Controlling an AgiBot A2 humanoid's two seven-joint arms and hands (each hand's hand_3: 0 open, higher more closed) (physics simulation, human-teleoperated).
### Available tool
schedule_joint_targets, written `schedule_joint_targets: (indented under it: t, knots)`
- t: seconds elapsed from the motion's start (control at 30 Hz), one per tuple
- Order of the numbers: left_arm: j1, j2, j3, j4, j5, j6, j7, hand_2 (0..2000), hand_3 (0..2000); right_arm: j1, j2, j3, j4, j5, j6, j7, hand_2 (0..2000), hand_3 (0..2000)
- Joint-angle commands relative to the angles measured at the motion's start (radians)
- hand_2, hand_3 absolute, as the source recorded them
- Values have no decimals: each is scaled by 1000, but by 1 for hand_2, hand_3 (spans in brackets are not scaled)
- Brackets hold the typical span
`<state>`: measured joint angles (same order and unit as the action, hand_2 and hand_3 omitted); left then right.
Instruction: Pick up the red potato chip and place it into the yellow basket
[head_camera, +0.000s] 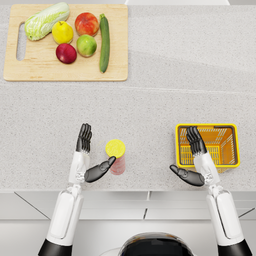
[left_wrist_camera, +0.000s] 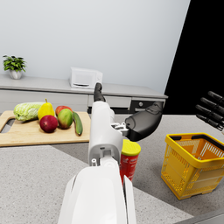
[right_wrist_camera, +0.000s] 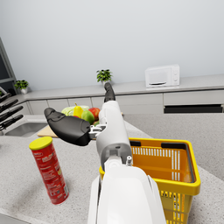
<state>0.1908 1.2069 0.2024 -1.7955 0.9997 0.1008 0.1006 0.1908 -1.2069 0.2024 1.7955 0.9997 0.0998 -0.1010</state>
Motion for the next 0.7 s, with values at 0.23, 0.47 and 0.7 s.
schedule_joint_targets:
  t: [0.23, 0.47, 0.7]
  knots:
    - [0, 0, 0, 0, 0, 0, 0, 0, 0, 0, 0, 0, 0, 0, 0, 0, 0, 0]
    - [9, 8, 14, 10, 0, -29, -28, 0, 0, 14, -10, 10, -4, 0, -28, 29, 0, 0]
    - [47, 49, -9, 47, 177, -94, -94, 0, 0, 37, -43, -36, 8, 133, -93, 94, 0, 0]
